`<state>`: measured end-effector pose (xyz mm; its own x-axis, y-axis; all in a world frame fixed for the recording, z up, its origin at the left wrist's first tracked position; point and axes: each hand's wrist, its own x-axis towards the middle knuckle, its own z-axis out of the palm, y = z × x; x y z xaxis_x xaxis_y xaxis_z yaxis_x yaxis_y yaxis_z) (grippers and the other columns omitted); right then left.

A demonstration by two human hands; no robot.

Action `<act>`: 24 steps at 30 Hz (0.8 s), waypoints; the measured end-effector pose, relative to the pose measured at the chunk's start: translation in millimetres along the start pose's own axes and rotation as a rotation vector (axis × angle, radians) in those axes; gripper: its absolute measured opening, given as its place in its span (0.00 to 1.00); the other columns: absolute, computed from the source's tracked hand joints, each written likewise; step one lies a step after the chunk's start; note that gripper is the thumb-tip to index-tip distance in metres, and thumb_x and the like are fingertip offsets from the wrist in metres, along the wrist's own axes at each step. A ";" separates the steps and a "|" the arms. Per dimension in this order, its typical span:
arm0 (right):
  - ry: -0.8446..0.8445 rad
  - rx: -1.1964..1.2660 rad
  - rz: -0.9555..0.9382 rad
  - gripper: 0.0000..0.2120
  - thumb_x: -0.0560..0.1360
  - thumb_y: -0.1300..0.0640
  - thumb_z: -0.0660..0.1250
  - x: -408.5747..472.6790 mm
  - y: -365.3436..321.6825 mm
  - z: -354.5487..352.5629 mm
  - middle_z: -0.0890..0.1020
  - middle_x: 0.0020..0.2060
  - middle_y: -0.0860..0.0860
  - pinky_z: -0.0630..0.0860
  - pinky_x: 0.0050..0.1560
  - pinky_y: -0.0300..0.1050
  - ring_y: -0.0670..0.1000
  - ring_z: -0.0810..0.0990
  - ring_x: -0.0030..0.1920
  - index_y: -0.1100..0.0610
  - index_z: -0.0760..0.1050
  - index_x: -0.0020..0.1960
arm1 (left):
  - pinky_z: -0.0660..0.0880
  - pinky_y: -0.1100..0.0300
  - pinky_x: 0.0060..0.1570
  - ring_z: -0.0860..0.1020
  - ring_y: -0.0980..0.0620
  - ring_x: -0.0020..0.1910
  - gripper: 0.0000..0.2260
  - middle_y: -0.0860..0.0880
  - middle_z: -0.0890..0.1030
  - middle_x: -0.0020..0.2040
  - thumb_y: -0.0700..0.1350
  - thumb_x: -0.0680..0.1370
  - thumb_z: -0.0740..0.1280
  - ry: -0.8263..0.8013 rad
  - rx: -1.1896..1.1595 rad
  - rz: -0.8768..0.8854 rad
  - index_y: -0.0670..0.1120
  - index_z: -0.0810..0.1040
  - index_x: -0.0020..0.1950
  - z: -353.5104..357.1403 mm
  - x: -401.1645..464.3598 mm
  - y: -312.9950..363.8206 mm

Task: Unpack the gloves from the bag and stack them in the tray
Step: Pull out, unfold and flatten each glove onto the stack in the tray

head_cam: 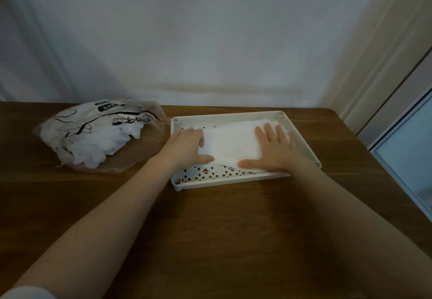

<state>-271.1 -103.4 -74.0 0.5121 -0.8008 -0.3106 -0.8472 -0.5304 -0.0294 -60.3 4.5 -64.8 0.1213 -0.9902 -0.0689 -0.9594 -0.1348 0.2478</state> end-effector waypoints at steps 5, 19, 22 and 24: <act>0.167 -0.185 -0.090 0.56 0.60 0.20 0.54 -18.5 -25.9 -25.6 0.45 0.77 0.55 0.40 0.72 0.63 0.58 0.42 0.76 0.53 0.49 0.77 | 0.61 0.52 0.68 0.63 0.49 0.69 0.25 0.49 0.68 0.69 0.55 0.75 0.66 0.110 -0.090 0.059 0.49 0.66 0.68 -9.9 -13.6 -0.6; 0.238 0.262 -0.565 0.17 0.79 0.63 0.55 -6.4 -239.1 -25.8 0.75 0.64 0.57 0.70 0.63 0.47 0.55 0.74 0.62 0.59 0.69 0.68 | 0.62 0.43 0.63 0.65 0.39 0.67 0.29 0.41 0.68 0.69 0.48 0.74 0.69 0.714 -0.017 -0.434 0.45 0.62 0.72 -64.7 -113.7 -83.4; 0.180 0.292 -0.527 0.22 0.80 0.63 0.55 7.9 -258.2 -18.2 0.60 0.74 0.57 0.62 0.70 0.48 0.57 0.63 0.72 0.59 0.61 0.73 | 0.70 0.50 0.52 0.73 0.43 0.57 0.18 0.42 0.75 0.59 0.52 0.75 0.67 0.620 -0.189 -0.408 0.42 0.72 0.59 -54.6 -107.8 -105.5; 0.186 0.262 -0.510 0.25 0.79 0.64 0.56 15.6 -268.2 -13.1 0.54 0.76 0.57 0.57 0.72 0.50 0.58 0.58 0.74 0.59 0.56 0.75 | 0.69 0.54 0.51 0.74 0.46 0.54 0.10 0.43 0.77 0.54 0.48 0.77 0.65 0.680 -0.380 -0.352 0.41 0.76 0.49 -47.9 -103.2 -115.0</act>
<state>-34.0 22.7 -58.5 0.8591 -0.5111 -0.0250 -0.4826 -0.7930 -0.3717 49.6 120.5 -39.9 0.6395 -0.6783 0.3618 -0.7012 -0.3217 0.6362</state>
